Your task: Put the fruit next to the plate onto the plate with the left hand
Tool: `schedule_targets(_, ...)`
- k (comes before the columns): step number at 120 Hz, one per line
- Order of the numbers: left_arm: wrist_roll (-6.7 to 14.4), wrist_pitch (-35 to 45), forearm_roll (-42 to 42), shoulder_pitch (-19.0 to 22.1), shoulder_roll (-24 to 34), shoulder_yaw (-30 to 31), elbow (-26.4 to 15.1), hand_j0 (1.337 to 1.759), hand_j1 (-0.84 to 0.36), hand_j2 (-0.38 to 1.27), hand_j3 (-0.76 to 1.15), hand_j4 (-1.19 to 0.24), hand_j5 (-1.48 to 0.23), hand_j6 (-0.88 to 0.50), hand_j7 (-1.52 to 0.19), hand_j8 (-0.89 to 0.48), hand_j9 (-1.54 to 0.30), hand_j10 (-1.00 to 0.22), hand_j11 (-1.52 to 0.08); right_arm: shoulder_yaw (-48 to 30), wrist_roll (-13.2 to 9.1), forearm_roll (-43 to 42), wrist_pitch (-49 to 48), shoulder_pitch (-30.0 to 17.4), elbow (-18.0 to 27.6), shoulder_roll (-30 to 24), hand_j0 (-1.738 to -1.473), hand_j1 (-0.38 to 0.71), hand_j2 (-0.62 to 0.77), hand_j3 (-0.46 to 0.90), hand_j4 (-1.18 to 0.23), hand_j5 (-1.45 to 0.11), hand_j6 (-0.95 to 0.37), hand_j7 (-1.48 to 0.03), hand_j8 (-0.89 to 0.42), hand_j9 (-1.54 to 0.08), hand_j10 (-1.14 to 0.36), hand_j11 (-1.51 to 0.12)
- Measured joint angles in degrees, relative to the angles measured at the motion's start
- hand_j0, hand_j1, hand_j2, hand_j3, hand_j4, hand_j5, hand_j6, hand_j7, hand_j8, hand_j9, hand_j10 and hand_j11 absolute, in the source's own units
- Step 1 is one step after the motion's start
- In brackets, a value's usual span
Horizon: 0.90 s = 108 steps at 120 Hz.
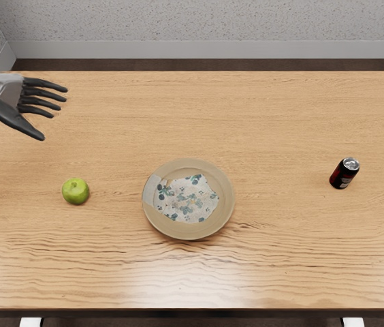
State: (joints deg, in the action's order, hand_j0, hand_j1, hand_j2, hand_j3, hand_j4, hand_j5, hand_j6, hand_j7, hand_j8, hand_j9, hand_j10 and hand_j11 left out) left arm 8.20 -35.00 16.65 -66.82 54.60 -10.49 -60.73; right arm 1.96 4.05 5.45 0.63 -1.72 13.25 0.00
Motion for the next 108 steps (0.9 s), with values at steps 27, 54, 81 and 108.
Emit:
schedule_targets(27,0.02,-0.02,4.81,3.32,4.45,0.34,-4.14,1.658,0.04,0.05,0.00,-0.26,-0.34,-0.26,-0.34,-0.26,-0.34,-0.26,-0.34,0.16,0.03,0.02,0.37,-0.35,-0.20,0.00,-1.658,-0.31,-0.01,0.00,-0.03,-0.04,-0.03,-0.04,-0.03,-0.04,-0.03,-0.04)
schedule_targets(54,0.02,12.12,8.88,4.59,9.89,5.59,-20.25,1.658,0.02,0.06,0.00,-0.28,-0.36,-0.28,-0.36,-0.28,-0.36,-0.28,-0.36,0.23,0.00,0.02,0.50,-0.46,-0.23,0.00,-1.658,-0.31,-0.01,0.00,-0.03,-0.04,-0.03,-0.04,-0.03,-0.04,-0.03,-0.04)
schedule_targets(81,-0.23,34.95,10.86,-5.16,11.41,20.06,-31.52,1.658,0.04,0.06,0.00,-0.26,-0.34,-0.26,-0.34,-0.26,-0.34,-0.26,-0.34,0.24,-0.01,0.01,0.52,-0.47,-0.24,0.00,-1.658,-0.31,-0.01,0.00,-0.03,-0.04,-0.03,-0.04,-0.03,-0.04,-0.03,-0.04)
schedule_targets(108,-0.21,55.46,13.35,-5.68,5.69,31.97,-36.18,1.658,0.04,0.06,0.00,-0.26,-0.33,-0.26,-0.33,-0.26,-0.33,-0.26,-0.33,0.24,-0.01,0.01,0.52,-0.48,-0.24,0.00,-1.658,-0.31,-0.01,0.00,-0.03,-0.04,-0.03,-0.04,-0.03,-0.04,-0.03,-0.04)
